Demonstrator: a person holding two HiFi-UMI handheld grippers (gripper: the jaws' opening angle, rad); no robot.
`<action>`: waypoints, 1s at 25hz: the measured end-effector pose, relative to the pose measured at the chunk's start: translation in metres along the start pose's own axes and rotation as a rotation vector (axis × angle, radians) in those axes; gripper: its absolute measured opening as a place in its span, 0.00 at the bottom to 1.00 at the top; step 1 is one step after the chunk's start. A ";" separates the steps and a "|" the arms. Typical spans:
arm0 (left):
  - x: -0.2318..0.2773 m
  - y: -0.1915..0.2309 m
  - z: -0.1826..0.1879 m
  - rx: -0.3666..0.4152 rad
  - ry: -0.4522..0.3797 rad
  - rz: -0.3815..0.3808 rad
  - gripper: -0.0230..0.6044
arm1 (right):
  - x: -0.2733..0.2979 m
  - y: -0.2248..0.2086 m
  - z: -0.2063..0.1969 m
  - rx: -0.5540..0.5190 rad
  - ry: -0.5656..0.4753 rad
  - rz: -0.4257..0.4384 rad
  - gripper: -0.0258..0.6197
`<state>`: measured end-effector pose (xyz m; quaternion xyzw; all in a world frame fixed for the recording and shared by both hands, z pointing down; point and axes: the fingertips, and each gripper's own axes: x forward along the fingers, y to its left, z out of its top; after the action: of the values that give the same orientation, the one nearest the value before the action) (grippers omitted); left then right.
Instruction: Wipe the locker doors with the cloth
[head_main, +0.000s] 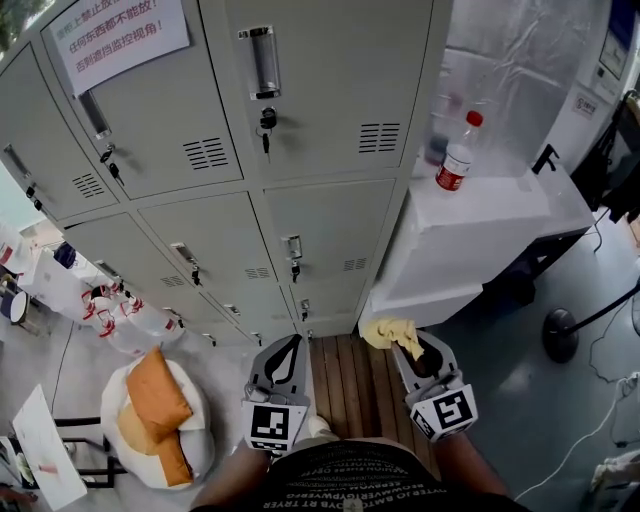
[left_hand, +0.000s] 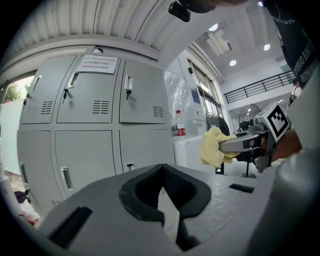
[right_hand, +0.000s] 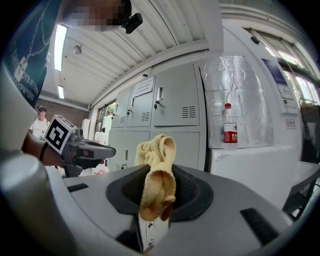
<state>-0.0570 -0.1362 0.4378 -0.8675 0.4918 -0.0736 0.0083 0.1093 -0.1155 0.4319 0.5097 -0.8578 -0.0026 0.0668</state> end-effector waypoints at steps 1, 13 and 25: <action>-0.001 0.004 0.001 -0.002 -0.002 0.001 0.04 | 0.003 0.003 0.002 -0.002 -0.001 0.001 0.19; -0.016 0.042 0.003 -0.003 -0.017 0.015 0.04 | 0.027 0.032 0.019 -0.002 -0.020 0.015 0.19; -0.013 0.052 -0.010 -0.005 0.005 0.049 0.04 | 0.054 0.032 0.007 -0.006 0.003 0.080 0.19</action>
<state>-0.1096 -0.1515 0.4417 -0.8551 0.5131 -0.0742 0.0070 0.0554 -0.1476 0.4330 0.4746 -0.8774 -0.0017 0.0696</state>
